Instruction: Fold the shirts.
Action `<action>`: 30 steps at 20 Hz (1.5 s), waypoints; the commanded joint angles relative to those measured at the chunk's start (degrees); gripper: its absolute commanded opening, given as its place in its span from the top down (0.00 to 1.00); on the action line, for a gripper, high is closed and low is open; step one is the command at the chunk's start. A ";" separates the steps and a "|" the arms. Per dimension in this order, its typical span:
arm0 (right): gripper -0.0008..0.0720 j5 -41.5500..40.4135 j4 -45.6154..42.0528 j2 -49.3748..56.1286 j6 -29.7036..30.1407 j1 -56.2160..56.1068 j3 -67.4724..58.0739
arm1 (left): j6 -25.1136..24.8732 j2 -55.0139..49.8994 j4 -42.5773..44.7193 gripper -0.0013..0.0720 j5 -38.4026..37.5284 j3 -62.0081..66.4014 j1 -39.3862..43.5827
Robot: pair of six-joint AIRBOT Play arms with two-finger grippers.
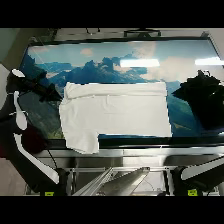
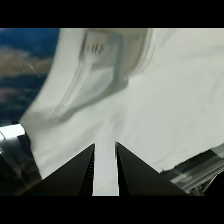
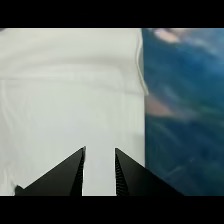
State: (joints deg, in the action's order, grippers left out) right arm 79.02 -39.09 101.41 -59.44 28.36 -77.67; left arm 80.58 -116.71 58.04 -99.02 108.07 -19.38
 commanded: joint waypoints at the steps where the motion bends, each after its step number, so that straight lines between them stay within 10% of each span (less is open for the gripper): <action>1: 0.68 1.84 -12.96 -9.49 -1.49 1.44 9.97 | -1.66 10.56 2.45 0.76 1.25 -15.28 -1.01; 8: 0.51 -8.04 -20.31 -25.20 -6.93 2.86 32.02 | -5.70 37.99 2.45 0.74 8.79 -57.72 -2.21; 9: 0.47 -7.91 -20.24 -25.29 -8.22 2.91 32.74 | -5.68 40.33 2.38 0.60 9.77 -61.68 -2.60; 11: 0.21 -8.44 -19.76 -25.27 -9.99 2.91 34.38 | -5.70 44.63 2.43 0.59 13.16 -68.61 -3.61; 30: 0.21 -9.33 -12.66 -16.98 -4.83 -6.91 38.10 | -7.28 54.31 1.81 0.59 26.47 -83.82 -7.98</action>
State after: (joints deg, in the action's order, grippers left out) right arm 73.38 -48.16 84.36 -64.29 21.87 -39.62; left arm 73.80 -58.89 59.96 -75.29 24.53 -28.86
